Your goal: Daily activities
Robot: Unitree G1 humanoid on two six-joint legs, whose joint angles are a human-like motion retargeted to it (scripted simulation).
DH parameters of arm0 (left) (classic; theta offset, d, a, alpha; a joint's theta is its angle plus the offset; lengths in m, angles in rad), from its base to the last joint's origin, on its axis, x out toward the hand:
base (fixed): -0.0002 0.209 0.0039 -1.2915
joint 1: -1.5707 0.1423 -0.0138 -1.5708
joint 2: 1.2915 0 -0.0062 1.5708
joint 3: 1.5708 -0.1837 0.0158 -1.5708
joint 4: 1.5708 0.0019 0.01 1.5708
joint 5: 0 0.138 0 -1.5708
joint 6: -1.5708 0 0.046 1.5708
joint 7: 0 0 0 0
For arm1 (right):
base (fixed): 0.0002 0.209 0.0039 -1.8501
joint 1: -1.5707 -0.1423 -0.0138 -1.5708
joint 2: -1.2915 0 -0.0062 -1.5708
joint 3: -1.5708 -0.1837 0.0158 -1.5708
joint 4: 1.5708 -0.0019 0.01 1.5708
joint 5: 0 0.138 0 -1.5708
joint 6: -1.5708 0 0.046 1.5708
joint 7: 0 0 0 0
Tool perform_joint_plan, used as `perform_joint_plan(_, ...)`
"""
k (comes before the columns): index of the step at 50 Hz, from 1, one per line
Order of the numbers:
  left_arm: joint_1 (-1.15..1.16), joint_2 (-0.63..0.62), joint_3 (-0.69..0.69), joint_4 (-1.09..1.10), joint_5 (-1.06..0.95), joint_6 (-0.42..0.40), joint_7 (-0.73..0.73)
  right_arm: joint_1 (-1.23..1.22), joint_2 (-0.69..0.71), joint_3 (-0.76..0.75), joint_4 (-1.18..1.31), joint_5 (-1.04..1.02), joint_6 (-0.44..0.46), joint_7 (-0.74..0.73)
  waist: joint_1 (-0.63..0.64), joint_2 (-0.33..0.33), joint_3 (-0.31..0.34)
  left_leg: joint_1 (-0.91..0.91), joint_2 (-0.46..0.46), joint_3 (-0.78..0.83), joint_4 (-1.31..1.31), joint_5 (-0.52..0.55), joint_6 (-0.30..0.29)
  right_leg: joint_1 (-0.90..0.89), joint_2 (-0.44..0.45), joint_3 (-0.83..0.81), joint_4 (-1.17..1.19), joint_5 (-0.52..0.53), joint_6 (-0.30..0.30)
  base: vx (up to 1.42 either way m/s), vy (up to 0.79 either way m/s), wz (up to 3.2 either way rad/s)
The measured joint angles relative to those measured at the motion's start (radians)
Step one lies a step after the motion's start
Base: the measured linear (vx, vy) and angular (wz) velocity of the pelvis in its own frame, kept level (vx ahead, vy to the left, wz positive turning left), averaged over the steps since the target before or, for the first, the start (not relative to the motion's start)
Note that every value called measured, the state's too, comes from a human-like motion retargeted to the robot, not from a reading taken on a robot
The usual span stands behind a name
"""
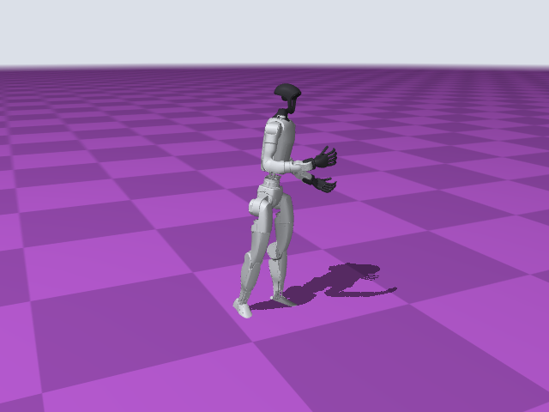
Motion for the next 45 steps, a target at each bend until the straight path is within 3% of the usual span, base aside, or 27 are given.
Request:
perform_joint_plan(6, 0.021, 0.01, -0.082, -0.078, 0.041, 0.062, -0.142, 0.009, 0.018, -0.015, -0.073, -0.014, 0.042, 0.079, 0.002, 0.006, -0.013, -0.007, 0.001, -0.013, 0.0, 0.006, -0.002, 0.001, 0.005, -0.008, -0.004, 0.006, -0.011, 0.0, 0.0, 0.0)
perform_joint_plan(15, 0.007, 0.074, -0.158, -0.371, 0.107, 0.076, -0.263, 0.043, 0.048, -0.041, -0.161, 0.115, 0.012, 0.079, 0.021, 0.017, -0.028, -0.014, -0.005, -0.031, 0.0, 0.015, -0.004, 0.019, 0.011, -0.039, -0.029, 0.015, -0.018, 0.0, -0.01, 0.22)
perform_joint_plan(21, -0.04, 0.136, -0.194, -0.562, 0.212, 0.083, -0.344, 0.032, -0.017, 0.001, -0.231, 0.142, 0.05, 0.242, 0.042, 0.019, -0.025, -0.018, -0.007, -0.049, 0.0, 0.011, -0.006, 0.037, 0.022, -0.054, -0.056, 0.033, -0.026, 0.01, 0.0, 0.26)
perform_joint_plan(27, -0.069, 0.162, -0.216, -0.594, 0.328, 0.105, -0.38, -0.011, -0.057, 0.049, -0.231, 0.066, 0.113, 0.372, 0.052, 0.021, -0.017, -0.019, -0.003, -0.067, 0.0, 0.008, -0.006, 0.051, 0.035, -0.072, -0.067, 0.047, -0.036, 0.0, 0.01, 0.27)
perform_joint_plan(35, 0.014, 0.131, -0.119, -0.435, 0.401, 0.082, -0.271, 0.007, -0.024, -0.033, -0.162, -0.005, 0.083, 0.242, 0.063, 0.02, -0.001, -0.024, -0.006, -0.07, 0.0, 0.022, -0.025, 0.057, 0.037, -0.097, -0.065, 0.052, -0.04, -0.01, 0.0, 0.11)
perform_joint_plan(45, 0.096, 0.082, -0.015, -0.417, 0.334, 0.033, -0.204, 0.093, 0.05, -0.132, -0.151, 0.118, -0.004, 0.092, 0.068, 0.027, 0.006, -0.023, -0.017, -0.075, -0.001, 0.033, -0.031, 0.067, 0.031, -0.112, -0.065, 0.053, -0.037, 0.0, 0.0, 0.0)
